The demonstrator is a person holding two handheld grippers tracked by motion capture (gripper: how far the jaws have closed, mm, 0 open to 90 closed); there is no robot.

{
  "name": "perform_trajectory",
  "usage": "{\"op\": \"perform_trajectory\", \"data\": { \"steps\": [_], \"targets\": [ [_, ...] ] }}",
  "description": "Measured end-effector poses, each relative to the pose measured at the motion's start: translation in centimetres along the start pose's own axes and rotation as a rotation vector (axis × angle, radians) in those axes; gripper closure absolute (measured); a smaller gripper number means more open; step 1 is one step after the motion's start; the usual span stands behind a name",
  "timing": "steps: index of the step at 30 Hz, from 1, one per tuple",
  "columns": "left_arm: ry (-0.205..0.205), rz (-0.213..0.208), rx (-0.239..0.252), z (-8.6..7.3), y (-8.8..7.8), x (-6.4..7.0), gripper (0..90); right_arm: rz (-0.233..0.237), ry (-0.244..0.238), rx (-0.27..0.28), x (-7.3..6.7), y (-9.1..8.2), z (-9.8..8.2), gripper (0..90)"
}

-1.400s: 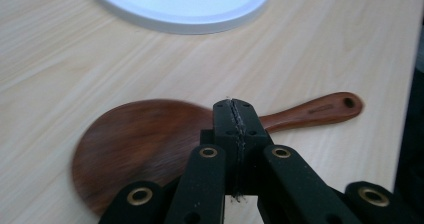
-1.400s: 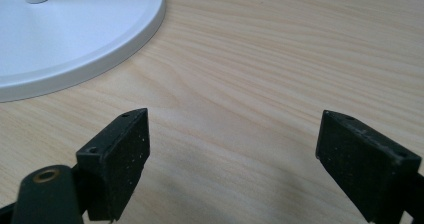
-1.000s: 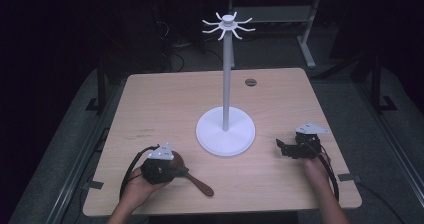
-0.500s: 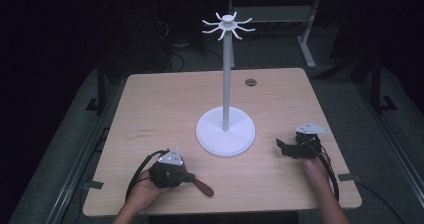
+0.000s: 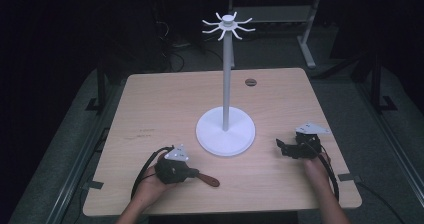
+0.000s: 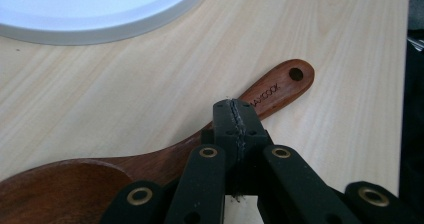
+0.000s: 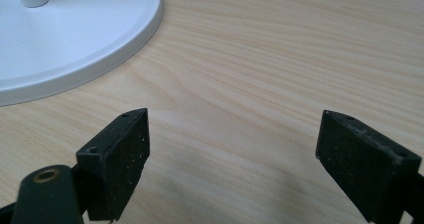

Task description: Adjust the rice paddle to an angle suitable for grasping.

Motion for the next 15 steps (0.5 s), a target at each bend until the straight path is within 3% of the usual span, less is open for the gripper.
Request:
{"op": "perform_trajectory", "data": {
  "steps": [6,8,9,10,15],
  "targets": [
    [-0.024,0.027,0.011,0.4,0.3,-0.7,89.7,0.002,0.0,0.0,0.0,0.0,0.0,13.4],
    [-0.004,0.033,-0.008,0.5,0.2,-1.0,89.7,0.002,0.001,-0.001,0.0,0.0,0.0,13.4],
    [-0.026,0.035,0.012,0.6,0.4,-0.9,89.7,0.001,0.0,0.0,0.0,0.0,0.0,13.4],
    [-0.023,0.055,0.008,0.8,0.6,-1.1,89.7,0.002,0.001,0.001,0.0,0.0,0.0,13.4],
    [-0.012,0.07,-0.008,1.0,0.9,-1.3,89.7,0.003,0.002,0.0,0.0,0.0,0.0,13.4]
  ]
}}
Point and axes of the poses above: each handheld gripper's, and its own axes: y roughly forward along the jaws, z roughly out of its top, x roughly to its right, the point moved 2 cm from there along y, roughly forward along the jaws, and after that the axes turned 5 degrees about -z, right-handed, at the moved point
